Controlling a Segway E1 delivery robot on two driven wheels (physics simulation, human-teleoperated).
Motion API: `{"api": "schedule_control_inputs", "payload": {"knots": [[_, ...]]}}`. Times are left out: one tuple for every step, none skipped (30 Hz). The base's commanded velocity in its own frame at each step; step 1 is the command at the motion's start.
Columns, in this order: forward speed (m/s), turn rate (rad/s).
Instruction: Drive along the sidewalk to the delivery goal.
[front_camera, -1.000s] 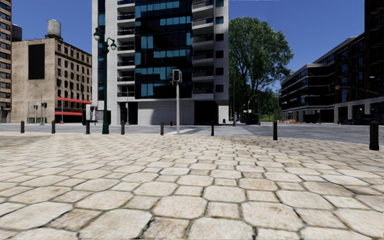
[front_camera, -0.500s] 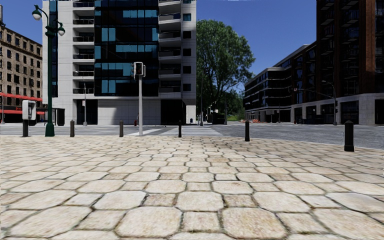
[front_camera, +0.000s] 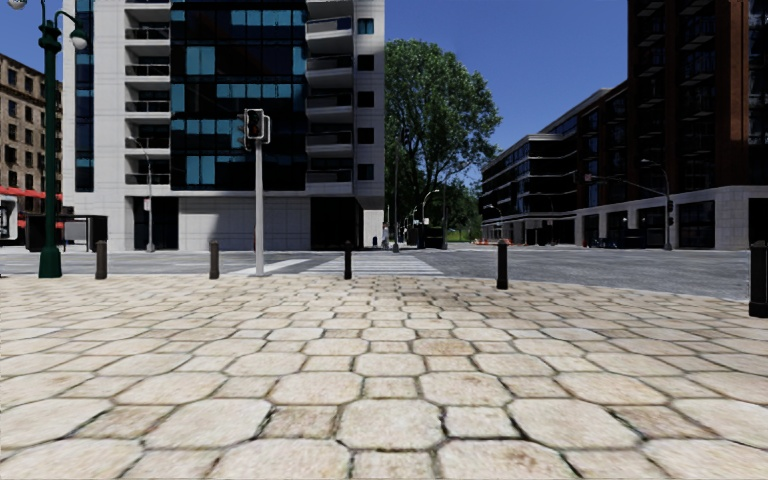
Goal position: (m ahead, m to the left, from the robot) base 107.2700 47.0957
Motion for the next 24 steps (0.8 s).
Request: {"api": "schedule_control_inputs", "payload": {"knots": [[2.0, 0.0], [2.0, 0.0], [2.0, 0.0], [2.0, 0.0], [2.0, 0.0], [2.0, 0.0], [2.0, 0.0], [2.0, 0.0], [2.0, 0.0], [2.0, 0.0], [2.0, 0.0], [2.0, 0.0], [2.0, 0.0], [2.0, 0.0], [2.0, 0.0], [2.0, 0.0], [2.0, 0.0], [2.0, 0.0], [2.0, 0.0], [2.0, 0.0], [2.0, 0.0], [2.0, 0.0], [2.0, 0.0], [2.0, 0.0]]}}
